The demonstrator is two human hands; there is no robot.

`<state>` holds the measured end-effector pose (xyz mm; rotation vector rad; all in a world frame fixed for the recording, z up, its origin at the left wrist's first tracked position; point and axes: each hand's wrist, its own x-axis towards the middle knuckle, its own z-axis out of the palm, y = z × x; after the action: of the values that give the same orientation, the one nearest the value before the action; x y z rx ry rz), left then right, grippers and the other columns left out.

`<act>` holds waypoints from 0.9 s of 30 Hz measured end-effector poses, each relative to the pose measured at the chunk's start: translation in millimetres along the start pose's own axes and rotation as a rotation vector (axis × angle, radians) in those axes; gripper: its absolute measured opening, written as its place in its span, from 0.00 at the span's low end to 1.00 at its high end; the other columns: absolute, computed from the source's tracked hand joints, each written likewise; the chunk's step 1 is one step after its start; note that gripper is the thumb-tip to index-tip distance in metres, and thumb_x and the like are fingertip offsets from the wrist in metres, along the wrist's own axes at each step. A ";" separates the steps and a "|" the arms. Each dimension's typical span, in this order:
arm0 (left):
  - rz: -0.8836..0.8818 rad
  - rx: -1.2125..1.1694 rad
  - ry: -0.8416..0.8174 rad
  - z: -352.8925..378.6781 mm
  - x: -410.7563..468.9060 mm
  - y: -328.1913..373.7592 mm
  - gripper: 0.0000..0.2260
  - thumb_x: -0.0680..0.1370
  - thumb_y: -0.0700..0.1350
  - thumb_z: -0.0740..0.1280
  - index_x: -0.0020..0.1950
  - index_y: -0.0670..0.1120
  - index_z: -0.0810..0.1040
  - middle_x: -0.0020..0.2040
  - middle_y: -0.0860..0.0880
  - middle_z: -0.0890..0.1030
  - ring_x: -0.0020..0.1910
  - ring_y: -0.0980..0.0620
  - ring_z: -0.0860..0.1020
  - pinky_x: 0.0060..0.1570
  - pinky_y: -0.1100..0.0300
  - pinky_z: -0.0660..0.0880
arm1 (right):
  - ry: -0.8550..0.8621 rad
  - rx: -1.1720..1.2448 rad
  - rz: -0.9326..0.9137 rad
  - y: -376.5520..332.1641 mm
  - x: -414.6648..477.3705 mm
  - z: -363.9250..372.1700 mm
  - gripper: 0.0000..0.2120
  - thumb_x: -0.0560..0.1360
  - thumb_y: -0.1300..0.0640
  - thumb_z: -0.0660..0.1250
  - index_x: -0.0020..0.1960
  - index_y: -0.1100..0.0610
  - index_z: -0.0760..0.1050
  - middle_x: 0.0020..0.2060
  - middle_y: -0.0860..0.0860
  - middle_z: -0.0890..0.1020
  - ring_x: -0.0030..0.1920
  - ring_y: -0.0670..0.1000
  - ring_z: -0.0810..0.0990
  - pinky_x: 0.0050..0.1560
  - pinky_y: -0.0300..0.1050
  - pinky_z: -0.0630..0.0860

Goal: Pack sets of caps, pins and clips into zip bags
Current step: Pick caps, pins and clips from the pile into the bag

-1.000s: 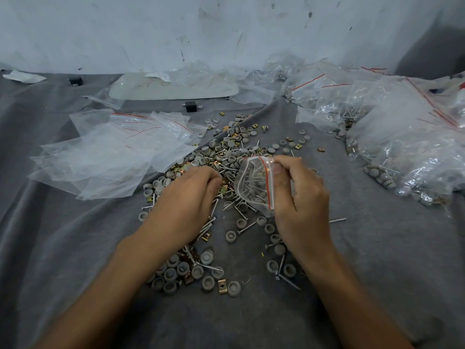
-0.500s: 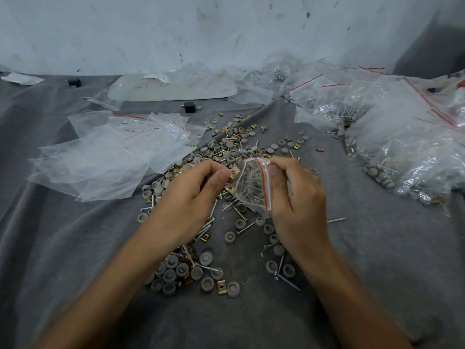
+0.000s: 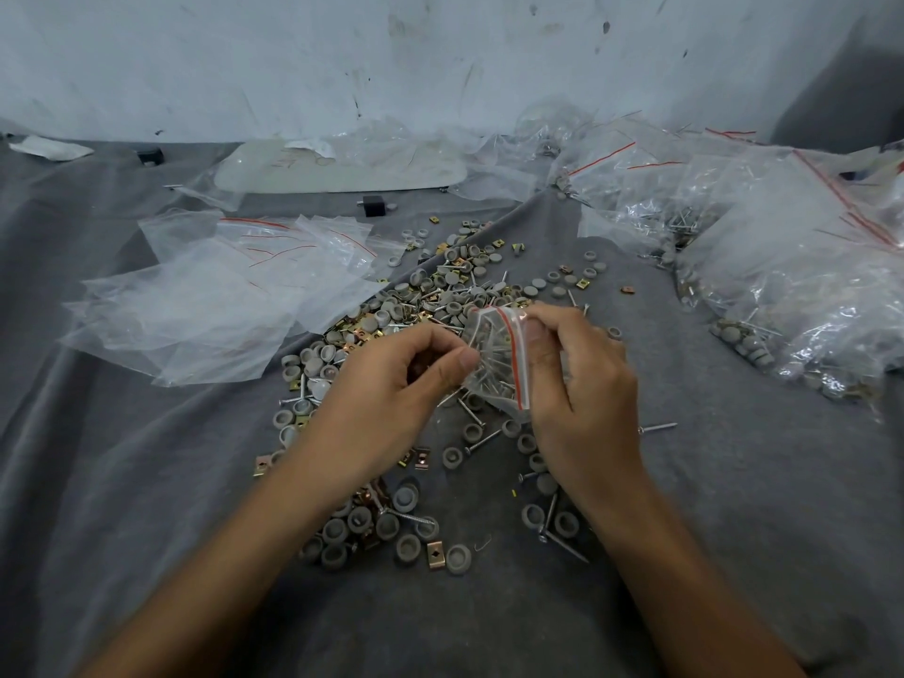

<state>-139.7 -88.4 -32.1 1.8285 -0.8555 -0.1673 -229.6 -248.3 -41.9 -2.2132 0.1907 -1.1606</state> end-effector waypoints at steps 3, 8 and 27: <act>0.021 -0.052 0.055 -0.8 1.5 -1.5 0.08 0.78 0.60 0.69 0.50 0.57 0.82 0.35 0.55 0.80 0.31 0.57 0.72 0.30 0.60 0.68 | -0.002 0.002 0.002 -0.2 0.4 0.4 0.09 0.84 0.56 0.61 0.56 0.56 0.80 0.45 0.44 0.81 0.45 0.44 0.76 0.50 0.57 0.76; 0.027 -0.121 0.117 0.5 2.5 1.5 0.10 0.73 0.58 0.75 0.52 0.57 0.82 0.43 0.55 0.84 0.33 0.55 0.75 0.32 0.63 0.73 | -0.001 -0.004 -0.002 0.0 0.0 -0.1 0.09 0.84 0.56 0.61 0.56 0.56 0.80 0.45 0.46 0.82 0.44 0.45 0.77 0.50 0.56 0.76; -0.232 0.577 -0.567 -37.8 -0.4 -1.5 0.10 0.70 0.61 0.77 0.47 0.63 0.80 0.36 0.66 0.78 0.33 0.66 0.76 0.32 0.68 0.66 | 0.009 -0.002 0.014 0.1 0.4 0.4 0.09 0.84 0.56 0.61 0.56 0.56 0.80 0.45 0.42 0.79 0.44 0.42 0.75 0.51 0.56 0.76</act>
<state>-120.9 -59.1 -17.3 2.4776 -1.1583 -0.6677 -229.1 -248.3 -41.9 -2.2051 0.2108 -1.1633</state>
